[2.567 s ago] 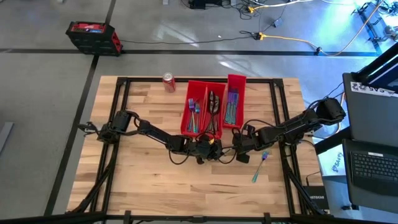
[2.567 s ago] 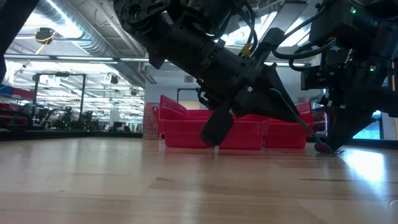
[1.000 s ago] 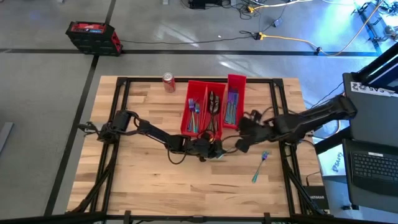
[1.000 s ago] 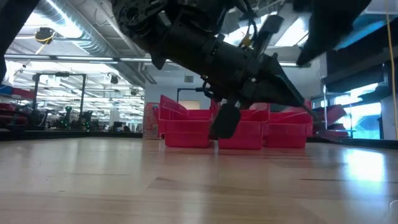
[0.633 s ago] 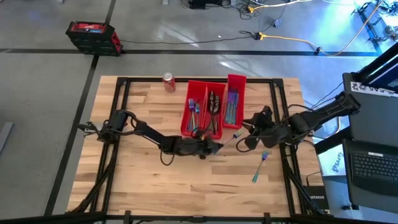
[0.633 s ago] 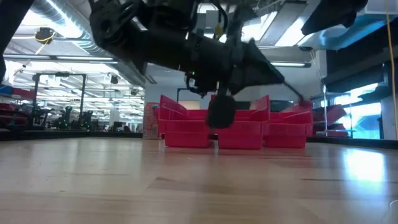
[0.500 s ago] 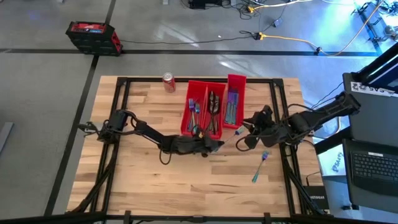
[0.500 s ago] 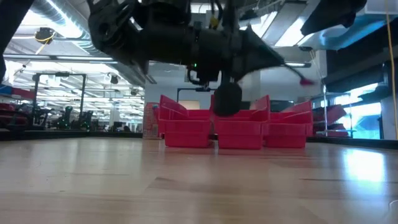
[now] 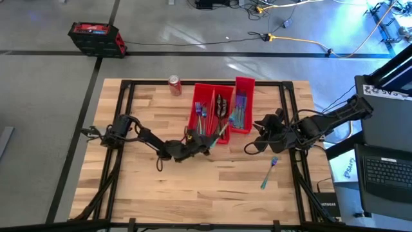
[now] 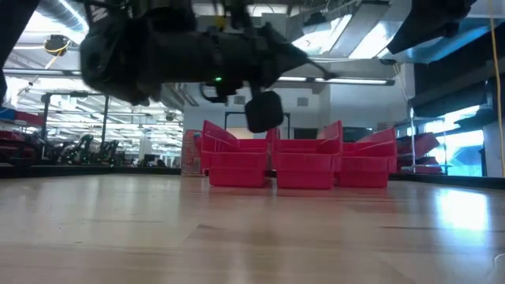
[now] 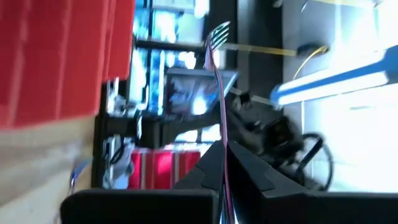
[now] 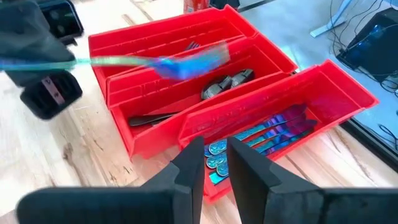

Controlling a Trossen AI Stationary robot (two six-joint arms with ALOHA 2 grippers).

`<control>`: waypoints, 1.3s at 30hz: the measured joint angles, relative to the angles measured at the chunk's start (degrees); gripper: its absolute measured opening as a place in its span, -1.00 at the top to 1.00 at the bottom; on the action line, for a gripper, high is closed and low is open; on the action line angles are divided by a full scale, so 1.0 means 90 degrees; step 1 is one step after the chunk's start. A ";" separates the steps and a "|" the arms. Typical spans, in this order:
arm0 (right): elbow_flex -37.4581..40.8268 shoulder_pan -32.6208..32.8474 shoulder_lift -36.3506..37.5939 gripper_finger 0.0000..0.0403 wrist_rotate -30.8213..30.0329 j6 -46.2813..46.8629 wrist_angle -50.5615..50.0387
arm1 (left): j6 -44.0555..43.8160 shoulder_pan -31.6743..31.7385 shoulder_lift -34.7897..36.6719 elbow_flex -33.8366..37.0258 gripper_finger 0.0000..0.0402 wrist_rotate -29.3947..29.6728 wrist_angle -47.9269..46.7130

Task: Sort silverware
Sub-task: Put the purple fork into the left red bin

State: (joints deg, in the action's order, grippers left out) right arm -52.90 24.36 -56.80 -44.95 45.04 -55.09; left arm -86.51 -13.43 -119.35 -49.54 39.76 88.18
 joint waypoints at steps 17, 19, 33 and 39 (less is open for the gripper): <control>0.0005 0.0000 -0.0007 0.74 -0.0066 0.0006 -0.0064 | 0.1304 -0.0642 0.1222 0.1011 1.00 0.2717 0.0178; 0.0007 0.0000 -0.0007 0.74 -0.0066 0.0007 -0.0066 | 0.1399 -0.0609 0.1359 0.1074 1.00 0.2788 0.0152; 0.0007 0.0000 -0.0007 0.74 -0.0061 0.0010 -0.0066 | 0.1069 -0.0172 0.1457 0.1107 0.98 0.3348 0.0151; 0.0007 0.0000 -0.0007 0.74 -0.0061 0.0010 -0.0067 | 0.0779 -0.0107 0.1457 0.1107 0.95 0.3163 0.0070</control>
State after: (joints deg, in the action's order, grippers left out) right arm -52.84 24.36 -56.86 -45.50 45.12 -55.70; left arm -79.50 -14.39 -106.24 -39.57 68.24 88.82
